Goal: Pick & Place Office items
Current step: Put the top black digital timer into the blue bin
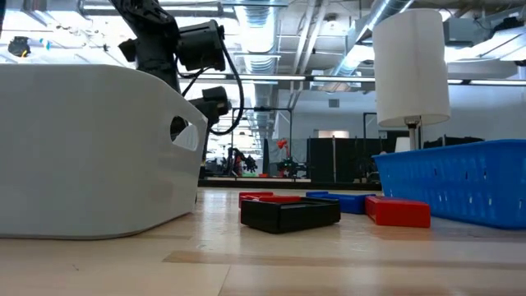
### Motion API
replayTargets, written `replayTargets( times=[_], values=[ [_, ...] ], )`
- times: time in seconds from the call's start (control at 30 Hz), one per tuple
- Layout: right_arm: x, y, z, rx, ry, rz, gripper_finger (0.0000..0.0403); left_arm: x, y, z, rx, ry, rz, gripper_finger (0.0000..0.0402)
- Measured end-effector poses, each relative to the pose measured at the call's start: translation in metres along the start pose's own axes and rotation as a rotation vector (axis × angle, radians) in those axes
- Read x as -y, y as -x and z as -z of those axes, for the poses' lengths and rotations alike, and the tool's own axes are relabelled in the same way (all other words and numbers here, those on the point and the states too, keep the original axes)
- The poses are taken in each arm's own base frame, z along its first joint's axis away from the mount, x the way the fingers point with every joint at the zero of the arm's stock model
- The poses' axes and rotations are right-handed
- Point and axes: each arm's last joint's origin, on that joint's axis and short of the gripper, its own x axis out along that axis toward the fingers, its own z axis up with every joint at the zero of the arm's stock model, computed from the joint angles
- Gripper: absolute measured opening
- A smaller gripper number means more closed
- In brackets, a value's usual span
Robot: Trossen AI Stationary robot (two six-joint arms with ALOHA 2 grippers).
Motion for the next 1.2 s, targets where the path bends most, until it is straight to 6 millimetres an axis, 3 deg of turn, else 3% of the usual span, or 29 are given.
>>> replayTargets(
  times=[0.23, 0.67, 1.2],
  values=[
    [0.002, 0.002, -0.002, 0.016, 0.015, -0.002, 0.0223, 0.001, -0.006, 0.002, 0.002, -0.002, -0.001, 0.0348],
    [0.002, 0.001, -0.002, 0.009, 0.017, -0.001, 0.0223, 0.011, -0.037, -0.004, -0.049, -0.015, 0.034, 0.0328],
    [0.002, 0.002, -0.001, -0.011, -0.003, -0.007, 0.0223, 0.008, -0.037, -0.004, -0.027, -0.012, 0.010, 0.0257]
  ],
)
